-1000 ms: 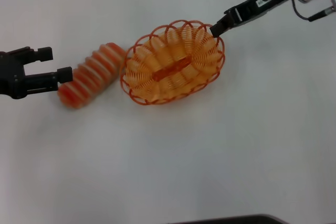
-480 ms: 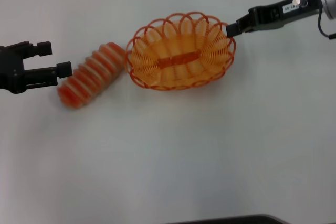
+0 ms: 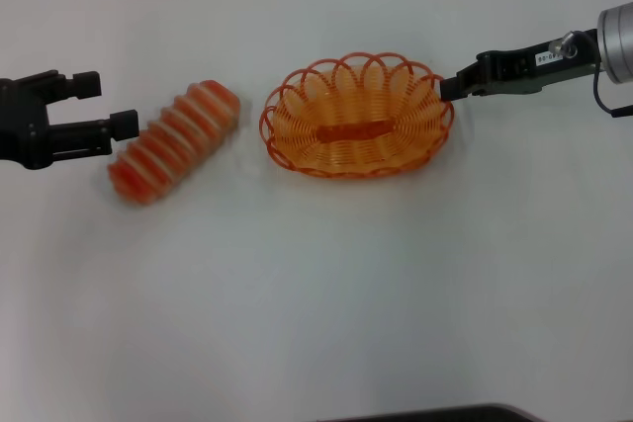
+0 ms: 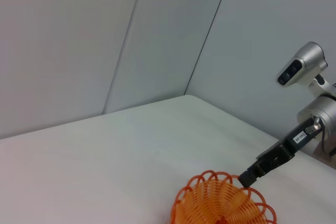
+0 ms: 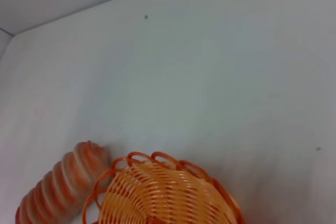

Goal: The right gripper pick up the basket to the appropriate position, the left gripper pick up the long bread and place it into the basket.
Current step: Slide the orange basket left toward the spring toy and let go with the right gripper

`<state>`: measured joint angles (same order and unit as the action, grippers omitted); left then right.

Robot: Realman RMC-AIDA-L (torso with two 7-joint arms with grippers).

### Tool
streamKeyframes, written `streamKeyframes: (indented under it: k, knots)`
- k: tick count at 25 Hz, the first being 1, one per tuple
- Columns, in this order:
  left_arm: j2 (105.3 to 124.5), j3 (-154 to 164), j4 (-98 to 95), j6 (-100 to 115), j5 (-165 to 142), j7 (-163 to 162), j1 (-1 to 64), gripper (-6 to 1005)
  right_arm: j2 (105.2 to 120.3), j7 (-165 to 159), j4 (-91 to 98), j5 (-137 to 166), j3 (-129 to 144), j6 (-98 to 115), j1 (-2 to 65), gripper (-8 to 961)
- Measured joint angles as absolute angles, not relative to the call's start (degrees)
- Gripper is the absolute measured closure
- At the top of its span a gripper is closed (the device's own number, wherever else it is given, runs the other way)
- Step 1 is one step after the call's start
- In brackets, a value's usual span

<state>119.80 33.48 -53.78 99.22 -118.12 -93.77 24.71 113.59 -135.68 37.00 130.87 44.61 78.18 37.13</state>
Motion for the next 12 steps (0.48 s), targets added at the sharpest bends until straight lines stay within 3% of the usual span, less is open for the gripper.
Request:
streamKeyframes:
  k: [6,12]
  knots:
    - [119.86,33.4,-53.8,99.2,-118.1,-93.8,24.8,144,113.64,-134.5,38.0,129.9,43.3,77.8,37.1,931]
    - [119.76,33.4,-53.8,99.3,-118.1,-93.9,24.7,152,113.08,-128.6,45.4,126.4,39.0,84.5,36.1,747]
